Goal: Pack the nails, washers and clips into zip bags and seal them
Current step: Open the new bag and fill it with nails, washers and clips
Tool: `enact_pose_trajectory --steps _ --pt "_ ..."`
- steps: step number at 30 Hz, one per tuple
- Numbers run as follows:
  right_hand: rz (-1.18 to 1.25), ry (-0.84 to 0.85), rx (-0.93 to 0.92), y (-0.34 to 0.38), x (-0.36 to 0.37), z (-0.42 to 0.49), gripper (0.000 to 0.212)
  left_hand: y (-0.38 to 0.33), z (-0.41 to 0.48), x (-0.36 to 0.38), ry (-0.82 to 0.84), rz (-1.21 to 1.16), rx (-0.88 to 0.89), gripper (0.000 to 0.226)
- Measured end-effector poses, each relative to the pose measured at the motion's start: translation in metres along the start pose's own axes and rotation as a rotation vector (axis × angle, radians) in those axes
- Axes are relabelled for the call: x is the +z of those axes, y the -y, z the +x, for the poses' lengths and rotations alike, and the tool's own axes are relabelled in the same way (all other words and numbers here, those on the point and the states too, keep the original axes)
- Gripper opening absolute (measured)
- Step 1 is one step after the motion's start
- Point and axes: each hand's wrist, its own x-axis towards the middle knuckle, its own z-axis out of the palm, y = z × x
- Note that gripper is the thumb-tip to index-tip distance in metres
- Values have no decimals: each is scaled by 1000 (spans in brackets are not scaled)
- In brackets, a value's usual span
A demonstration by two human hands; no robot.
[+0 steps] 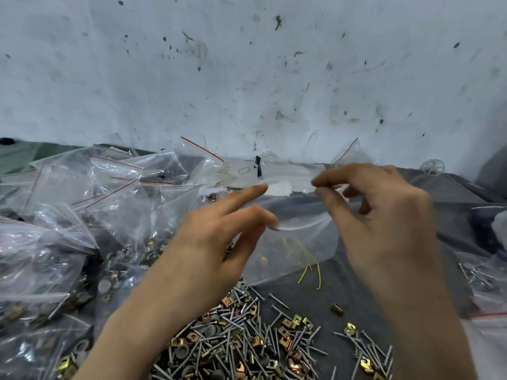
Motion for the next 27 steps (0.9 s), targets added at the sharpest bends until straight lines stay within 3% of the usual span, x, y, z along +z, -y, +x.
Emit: enact_pose_trajectory --steps 4,6,8,11,15,17,19,25,27 --pt "140 -120 152 -10 6 2 21 0 0 0 -35 -9 -24 17" --pt "171 -212 231 -16 8 3 16 1 1 -1 -75 1 -41 17" --pt "155 -202 335 -25 13 3 19 3 2 -2 -130 39 -70 15" --pt "8 88 499 -42 30 -1 19 8 2 -2 -204 44 -168 20" --pt "-153 956 626 -54 69 -22 7 7 2 -4 -217 42 -224 23" --pt "-179 1199 615 -52 91 -39 16 7 2 -4 -211 32 -237 23" --pt "-230 1253 589 -50 108 -50 30 6 2 -3 -203 17 -245 22" --pt "-285 1261 539 -58 124 -60 45 7 1 -2 -181 7 -199 21" --pt "-256 1257 525 -55 121 -57 37 7 0 -1 -169 4 -164 22"
